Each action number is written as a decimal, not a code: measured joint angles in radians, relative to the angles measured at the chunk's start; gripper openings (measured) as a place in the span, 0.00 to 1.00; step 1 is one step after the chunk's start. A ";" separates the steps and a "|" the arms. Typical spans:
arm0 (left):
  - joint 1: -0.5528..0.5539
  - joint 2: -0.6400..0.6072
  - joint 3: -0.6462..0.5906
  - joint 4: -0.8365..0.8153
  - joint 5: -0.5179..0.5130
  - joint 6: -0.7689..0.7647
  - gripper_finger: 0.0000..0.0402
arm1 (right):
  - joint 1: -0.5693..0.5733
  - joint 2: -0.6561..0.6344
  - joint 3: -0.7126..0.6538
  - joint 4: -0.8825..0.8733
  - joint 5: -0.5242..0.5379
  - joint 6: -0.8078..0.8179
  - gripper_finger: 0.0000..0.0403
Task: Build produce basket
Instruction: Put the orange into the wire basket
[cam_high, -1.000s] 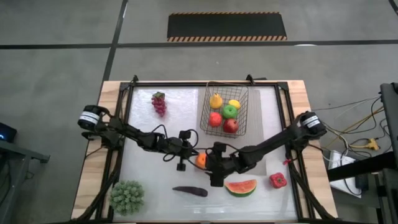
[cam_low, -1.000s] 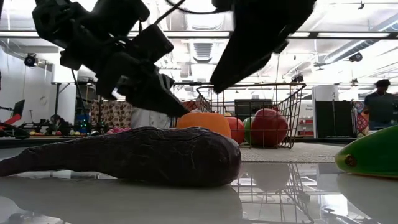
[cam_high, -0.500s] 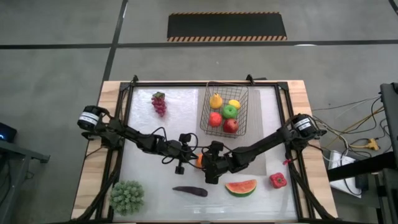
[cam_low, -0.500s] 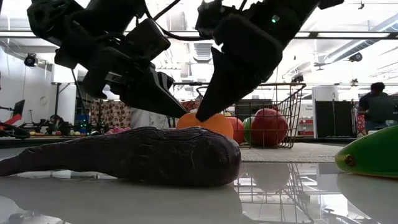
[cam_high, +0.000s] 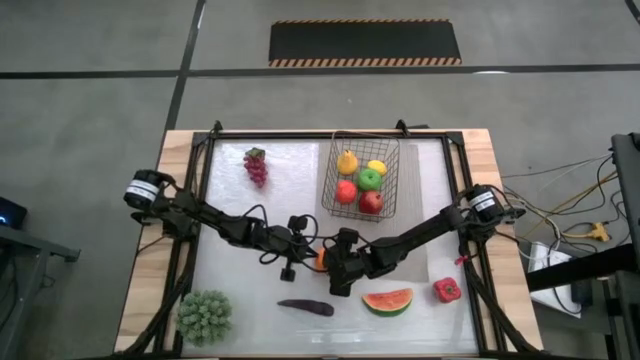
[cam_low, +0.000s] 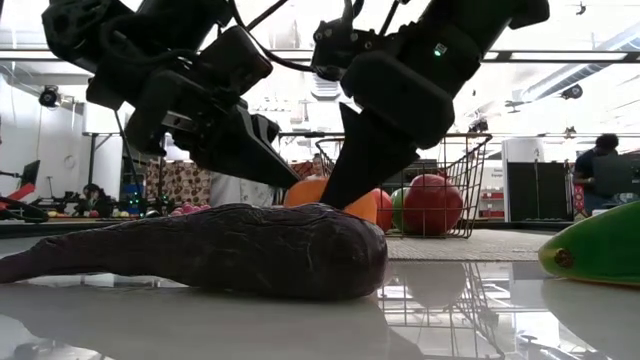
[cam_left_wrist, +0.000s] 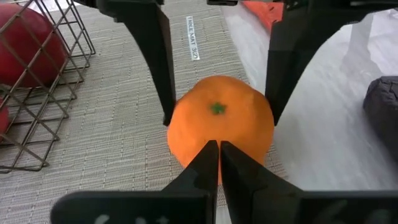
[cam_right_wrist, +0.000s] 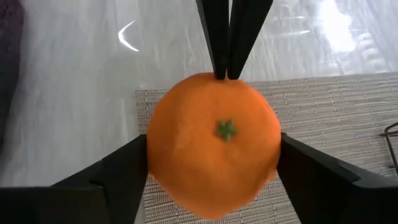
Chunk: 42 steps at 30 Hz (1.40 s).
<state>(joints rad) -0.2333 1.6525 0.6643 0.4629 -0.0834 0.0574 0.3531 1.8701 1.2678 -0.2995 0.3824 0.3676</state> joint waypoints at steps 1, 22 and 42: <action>0.000 -0.004 0.000 0.000 0.000 0.001 0.00 | 0.000 -0.002 0.000 -0.001 -0.001 0.000 0.72; 0.025 -0.519 -0.028 -0.003 -0.086 0.477 0.00 | -0.042 -0.437 0.021 -0.229 -0.053 -0.015 0.70; 0.128 -0.527 -0.097 0.011 -0.143 0.533 0.00 | -0.737 -0.404 -0.031 -0.406 -0.013 0.079 0.70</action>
<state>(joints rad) -0.1049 1.1252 0.5678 0.4735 -0.2262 0.5906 -0.3843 1.4662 1.2373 -0.7052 0.3691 0.4463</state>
